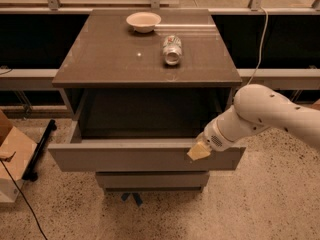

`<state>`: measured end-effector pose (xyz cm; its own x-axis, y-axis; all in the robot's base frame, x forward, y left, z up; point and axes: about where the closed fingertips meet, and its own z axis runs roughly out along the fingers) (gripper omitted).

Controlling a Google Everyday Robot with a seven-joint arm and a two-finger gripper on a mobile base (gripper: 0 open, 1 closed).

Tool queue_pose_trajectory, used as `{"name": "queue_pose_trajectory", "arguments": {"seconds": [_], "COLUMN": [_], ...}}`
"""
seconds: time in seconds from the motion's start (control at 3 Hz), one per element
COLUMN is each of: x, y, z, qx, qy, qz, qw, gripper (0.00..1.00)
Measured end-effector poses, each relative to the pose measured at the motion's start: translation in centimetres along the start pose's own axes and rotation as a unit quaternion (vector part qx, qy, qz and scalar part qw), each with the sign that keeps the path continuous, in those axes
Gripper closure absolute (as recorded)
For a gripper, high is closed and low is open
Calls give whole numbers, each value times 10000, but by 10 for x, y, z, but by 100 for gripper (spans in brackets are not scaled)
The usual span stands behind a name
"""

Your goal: Open top drawer

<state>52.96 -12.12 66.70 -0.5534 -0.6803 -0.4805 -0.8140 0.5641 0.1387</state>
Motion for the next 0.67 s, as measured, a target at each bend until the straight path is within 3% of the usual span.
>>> {"name": "queue_pose_trajectory", "arguments": {"seconds": [0.33, 0.67], "x": [0, 3], "y": [0, 3], "z": [0, -1], "qx": [-1, -58], "qy": [0, 12], "qz": [0, 14], "qw": [10000, 10000], "gripper": [93, 61]}}
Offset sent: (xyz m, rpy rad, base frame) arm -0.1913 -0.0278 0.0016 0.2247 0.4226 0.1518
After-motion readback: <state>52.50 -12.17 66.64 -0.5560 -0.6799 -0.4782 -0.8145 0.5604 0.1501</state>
